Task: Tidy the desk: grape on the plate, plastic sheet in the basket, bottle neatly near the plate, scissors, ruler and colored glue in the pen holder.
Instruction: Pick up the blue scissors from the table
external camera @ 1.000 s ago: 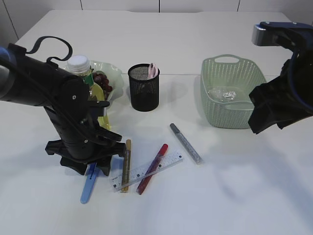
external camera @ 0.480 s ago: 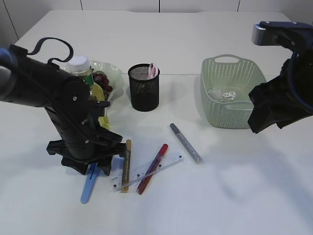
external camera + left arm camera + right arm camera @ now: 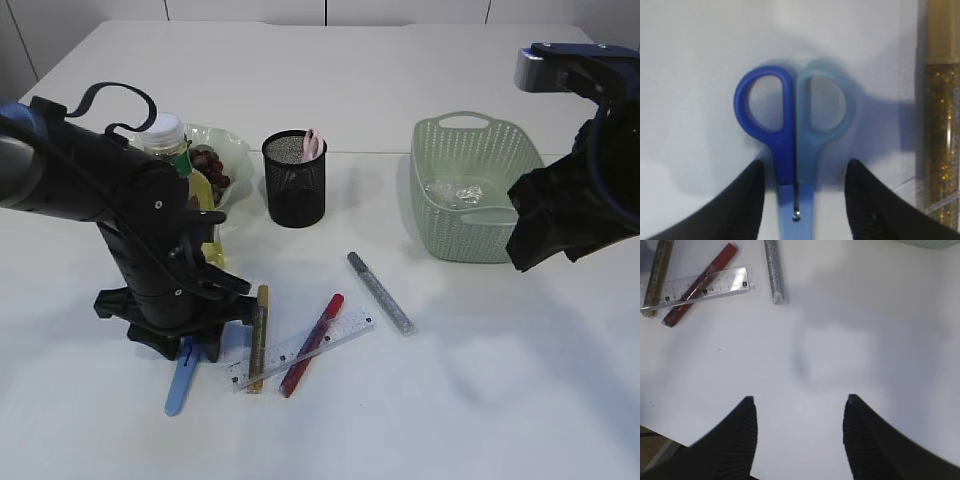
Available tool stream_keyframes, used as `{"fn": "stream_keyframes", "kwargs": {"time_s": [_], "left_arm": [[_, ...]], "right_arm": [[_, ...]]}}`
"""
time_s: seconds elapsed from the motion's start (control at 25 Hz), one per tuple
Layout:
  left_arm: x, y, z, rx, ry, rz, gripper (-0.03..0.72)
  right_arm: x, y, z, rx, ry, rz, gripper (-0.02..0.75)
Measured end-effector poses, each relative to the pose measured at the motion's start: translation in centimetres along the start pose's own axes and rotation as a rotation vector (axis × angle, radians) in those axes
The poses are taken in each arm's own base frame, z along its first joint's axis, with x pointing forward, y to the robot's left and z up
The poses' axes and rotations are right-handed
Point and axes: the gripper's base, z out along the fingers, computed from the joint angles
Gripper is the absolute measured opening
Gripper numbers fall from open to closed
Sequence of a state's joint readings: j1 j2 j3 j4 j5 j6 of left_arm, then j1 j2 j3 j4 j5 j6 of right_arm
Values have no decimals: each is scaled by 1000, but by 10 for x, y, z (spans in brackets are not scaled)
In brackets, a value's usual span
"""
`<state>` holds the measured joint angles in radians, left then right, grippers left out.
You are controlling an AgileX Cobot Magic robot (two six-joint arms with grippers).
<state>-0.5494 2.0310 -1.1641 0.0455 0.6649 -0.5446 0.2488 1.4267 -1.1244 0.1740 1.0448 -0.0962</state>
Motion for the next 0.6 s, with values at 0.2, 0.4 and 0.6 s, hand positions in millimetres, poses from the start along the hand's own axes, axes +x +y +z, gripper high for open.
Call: {"fn": "stream_keyframes", "kwargs": {"time_s": [0.2,0.4,0.6], "left_arm": [[0,0,0,-4,1,3,221],[0,0,0,-3,1,3,179],[0,0,0,-4,2,3,177]], "right_arm": [[0,0,0,0,-4,0,438],[-1,0,0,1,-7,0,437],[-1,0,0,1,-8,0,437]]}}
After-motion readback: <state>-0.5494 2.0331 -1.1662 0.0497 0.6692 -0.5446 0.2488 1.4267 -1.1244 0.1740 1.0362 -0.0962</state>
